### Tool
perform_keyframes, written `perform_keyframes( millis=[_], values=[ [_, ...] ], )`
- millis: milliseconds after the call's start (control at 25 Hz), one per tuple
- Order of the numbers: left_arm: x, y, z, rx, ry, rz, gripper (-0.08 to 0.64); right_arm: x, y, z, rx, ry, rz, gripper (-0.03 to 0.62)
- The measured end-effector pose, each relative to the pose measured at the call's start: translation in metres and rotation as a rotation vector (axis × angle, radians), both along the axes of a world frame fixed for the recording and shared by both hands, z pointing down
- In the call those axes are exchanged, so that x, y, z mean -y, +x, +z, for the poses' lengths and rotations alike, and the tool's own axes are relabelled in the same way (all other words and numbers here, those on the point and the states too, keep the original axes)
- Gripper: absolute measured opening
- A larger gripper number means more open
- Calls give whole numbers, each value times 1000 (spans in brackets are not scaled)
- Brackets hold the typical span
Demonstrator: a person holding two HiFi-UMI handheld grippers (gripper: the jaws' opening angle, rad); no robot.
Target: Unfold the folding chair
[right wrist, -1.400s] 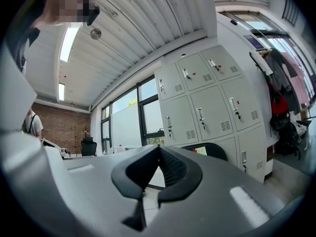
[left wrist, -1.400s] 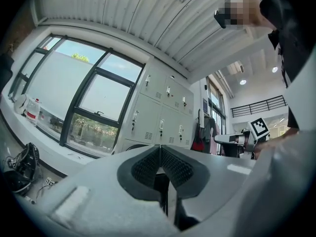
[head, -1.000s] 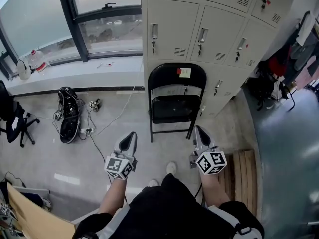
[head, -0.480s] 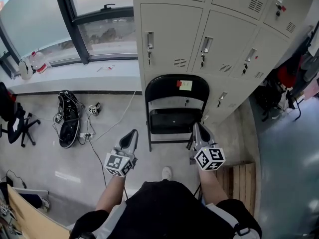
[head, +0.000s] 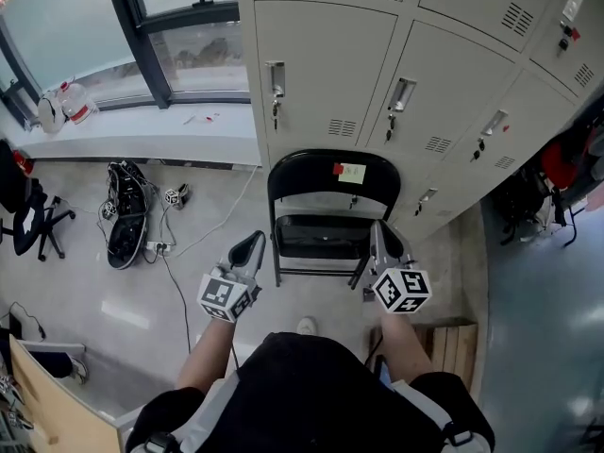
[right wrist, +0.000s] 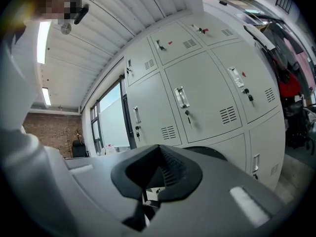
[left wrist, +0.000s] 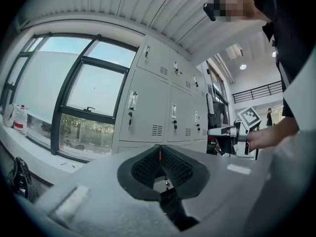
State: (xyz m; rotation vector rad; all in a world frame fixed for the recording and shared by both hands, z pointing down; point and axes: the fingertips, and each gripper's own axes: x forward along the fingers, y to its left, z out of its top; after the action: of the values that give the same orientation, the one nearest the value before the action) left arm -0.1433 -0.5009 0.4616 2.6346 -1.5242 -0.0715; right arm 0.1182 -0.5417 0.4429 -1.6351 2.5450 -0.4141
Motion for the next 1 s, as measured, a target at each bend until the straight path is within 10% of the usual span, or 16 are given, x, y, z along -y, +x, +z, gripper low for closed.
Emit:
perform_keyframes(
  millis=[520, 1000],
  values=[
    [43, 8, 35, 14, -89, 32, 9, 40, -30, 32, 17, -102, -96, 5],
    [169, 25, 44, 115, -177, 249, 72, 86, -81, 54, -54, -181, -99, 5]
  ],
)
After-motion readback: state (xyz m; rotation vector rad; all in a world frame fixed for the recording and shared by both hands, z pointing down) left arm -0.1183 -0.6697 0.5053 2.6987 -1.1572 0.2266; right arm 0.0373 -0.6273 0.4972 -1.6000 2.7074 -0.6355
